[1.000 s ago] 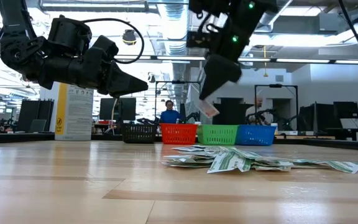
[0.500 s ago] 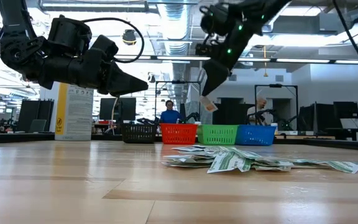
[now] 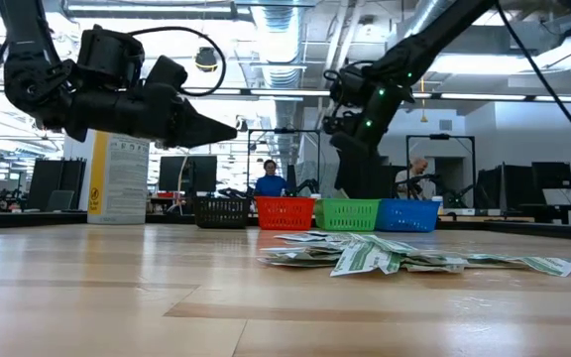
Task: Pick & Place First Aid Supplies
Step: Put the orange ointment pack into the green bin
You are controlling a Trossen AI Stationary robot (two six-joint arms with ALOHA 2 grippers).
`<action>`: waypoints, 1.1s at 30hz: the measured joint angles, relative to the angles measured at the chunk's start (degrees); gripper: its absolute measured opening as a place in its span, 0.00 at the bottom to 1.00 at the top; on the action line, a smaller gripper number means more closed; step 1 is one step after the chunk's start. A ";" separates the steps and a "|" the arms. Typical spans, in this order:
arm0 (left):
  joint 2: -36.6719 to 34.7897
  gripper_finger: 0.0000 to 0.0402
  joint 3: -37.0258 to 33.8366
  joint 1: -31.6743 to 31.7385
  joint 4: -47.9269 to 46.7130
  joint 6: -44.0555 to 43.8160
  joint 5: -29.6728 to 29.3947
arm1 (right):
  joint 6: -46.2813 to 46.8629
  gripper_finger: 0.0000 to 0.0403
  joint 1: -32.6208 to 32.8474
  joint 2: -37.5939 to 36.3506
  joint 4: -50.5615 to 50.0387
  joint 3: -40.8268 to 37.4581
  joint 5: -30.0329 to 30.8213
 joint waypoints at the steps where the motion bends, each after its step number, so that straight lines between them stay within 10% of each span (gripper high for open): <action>1: 0.00 0.25 0.00 0.61 0.03 0.06 -0.18 | -0.32 0.05 -0.02 0.19 0.26 0.00 -0.12; 13: 0.00 0.25 0.07 3.61 1.06 -0.01 -0.63 | -3.50 0.28 0.85 -0.32 -1.04 0.00 -0.16; 33: -0.02 0.25 0.11 0.68 1.09 -6.68 -0.57 | 10.39 0.13 16.06 -5.91 -0.66 -10.31 -11.87</action>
